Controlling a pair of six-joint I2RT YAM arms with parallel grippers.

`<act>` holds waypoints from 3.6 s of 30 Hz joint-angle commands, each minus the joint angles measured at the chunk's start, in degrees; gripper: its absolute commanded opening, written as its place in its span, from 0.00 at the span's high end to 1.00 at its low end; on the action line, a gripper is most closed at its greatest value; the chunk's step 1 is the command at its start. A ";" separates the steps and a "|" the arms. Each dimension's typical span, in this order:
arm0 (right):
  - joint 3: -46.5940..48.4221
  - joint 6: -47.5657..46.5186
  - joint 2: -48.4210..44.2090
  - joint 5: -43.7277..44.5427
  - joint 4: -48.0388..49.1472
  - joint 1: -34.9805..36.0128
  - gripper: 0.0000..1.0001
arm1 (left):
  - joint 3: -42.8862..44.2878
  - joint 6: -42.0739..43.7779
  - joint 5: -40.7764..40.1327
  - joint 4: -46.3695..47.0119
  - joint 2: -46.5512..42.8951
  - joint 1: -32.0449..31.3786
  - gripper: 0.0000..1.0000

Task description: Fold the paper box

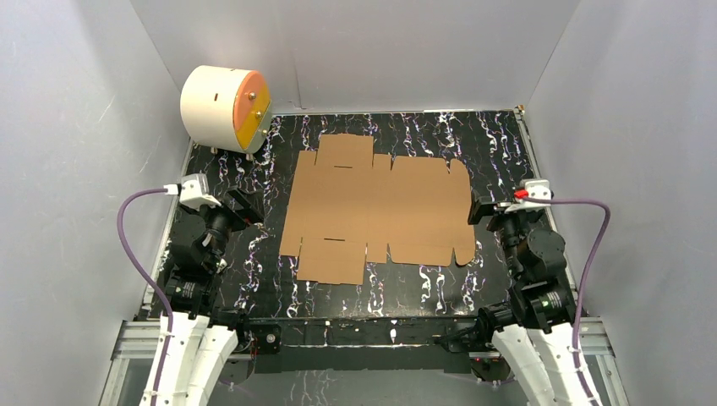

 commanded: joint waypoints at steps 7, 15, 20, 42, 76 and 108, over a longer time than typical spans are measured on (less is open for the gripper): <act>9.65 8.41 19.98 -10.49 -1.70 -0.35 0.01 | -0.63 -9.95 9.43 -5.37 4.91 -1.60 0.03; 13.58 10.14 45.36 -18.12 6.11 -1.88 0.01 | -2.93 -16.70 14.38 -4.13 13.19 -2.89 0.04; 19.08 11.37 59.59 -24.73 12.28 -8.23 0.01 | -4.77 -21.00 16.86 -3.39 18.98 -3.53 0.06; 57.04 8.95 105.11 -39.28 8.49 -18.54 0.01 | -3.77 -23.67 13.09 0.32 38.98 -10.55 0.06; 16.85 18.50 76.17 -35.32 3.31 -17.63 0.01 | 9.18 -19.99 -8.25 0.07 60.94 -10.68 0.05; 19.71 12.15 65.74 -36.94 3.64 -3.14 0.01 | 8.09 -22.86 -18.25 -13.26 44.37 -10.59 0.03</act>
